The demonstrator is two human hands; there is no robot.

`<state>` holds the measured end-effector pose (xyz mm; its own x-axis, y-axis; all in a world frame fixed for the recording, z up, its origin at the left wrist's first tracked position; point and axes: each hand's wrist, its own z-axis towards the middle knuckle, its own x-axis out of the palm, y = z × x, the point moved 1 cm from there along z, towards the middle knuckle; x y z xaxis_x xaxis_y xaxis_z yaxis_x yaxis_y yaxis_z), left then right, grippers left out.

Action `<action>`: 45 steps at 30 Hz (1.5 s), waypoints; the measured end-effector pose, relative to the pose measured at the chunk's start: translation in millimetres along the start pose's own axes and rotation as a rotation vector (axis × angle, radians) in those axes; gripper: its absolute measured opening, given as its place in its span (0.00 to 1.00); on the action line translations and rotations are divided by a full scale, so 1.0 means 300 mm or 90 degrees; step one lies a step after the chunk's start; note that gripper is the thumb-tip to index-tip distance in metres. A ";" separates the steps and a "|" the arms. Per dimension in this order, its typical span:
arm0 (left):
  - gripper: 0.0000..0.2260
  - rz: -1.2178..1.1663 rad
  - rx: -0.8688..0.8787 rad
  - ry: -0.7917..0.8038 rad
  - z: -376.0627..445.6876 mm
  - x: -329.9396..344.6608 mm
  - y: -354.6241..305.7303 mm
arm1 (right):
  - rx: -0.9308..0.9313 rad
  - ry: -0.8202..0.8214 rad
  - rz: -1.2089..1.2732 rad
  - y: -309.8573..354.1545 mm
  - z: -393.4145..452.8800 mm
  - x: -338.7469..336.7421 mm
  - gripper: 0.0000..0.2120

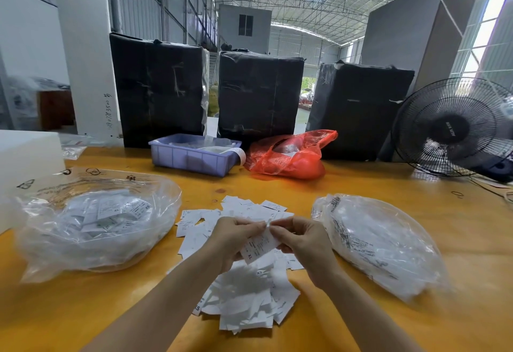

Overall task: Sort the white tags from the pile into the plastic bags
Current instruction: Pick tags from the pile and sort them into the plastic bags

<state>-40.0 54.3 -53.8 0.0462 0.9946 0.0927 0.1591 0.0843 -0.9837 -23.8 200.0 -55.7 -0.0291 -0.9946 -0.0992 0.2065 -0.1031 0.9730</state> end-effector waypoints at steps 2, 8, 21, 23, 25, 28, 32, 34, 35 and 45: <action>0.09 -0.024 0.000 -0.026 0.002 0.003 0.004 | -0.013 -0.014 -0.021 0.003 -0.003 0.007 0.04; 0.11 -0.084 -0.030 -0.052 0.003 0.007 0.006 | -0.069 0.076 -0.059 0.013 -0.019 0.024 0.04; 0.03 0.134 -0.007 0.017 0.015 -0.154 -0.107 | -0.053 -0.139 0.048 0.030 0.038 -0.077 0.04; 0.03 0.211 0.095 -0.129 0.024 -0.245 -0.151 | -0.152 -0.273 -0.112 0.054 0.056 -0.164 0.04; 0.04 0.313 0.192 -0.315 0.027 -0.372 -0.181 | -0.220 -0.389 -0.340 0.056 0.064 -0.278 0.07; 0.07 0.433 0.220 -0.559 0.018 -0.553 -0.191 | -0.103 -0.406 -0.579 0.002 0.071 -0.428 0.07; 0.07 0.541 0.107 -0.679 0.005 -0.682 -0.170 | 0.212 -0.233 -0.758 -0.075 0.066 -0.479 0.17; 0.05 0.583 0.071 -0.658 0.004 -0.694 -0.156 | 0.221 -0.246 -0.748 -0.084 0.067 -0.476 0.15; 0.05 0.603 0.062 -0.646 0.004 -0.689 -0.152 | 0.198 -0.272 -0.724 -0.086 0.068 -0.474 0.10; 0.16 0.699 0.108 -0.621 0.021 -0.562 -0.183 | 0.253 -0.265 -0.797 -0.107 0.080 -0.459 0.18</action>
<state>-62.8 -117.7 -16.4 -0.6132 0.2043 -0.7631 0.3663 -0.7824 -0.5038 -50.1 340.4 -68.3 -0.2896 -0.1574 -0.9441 -0.4629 -0.8403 0.2821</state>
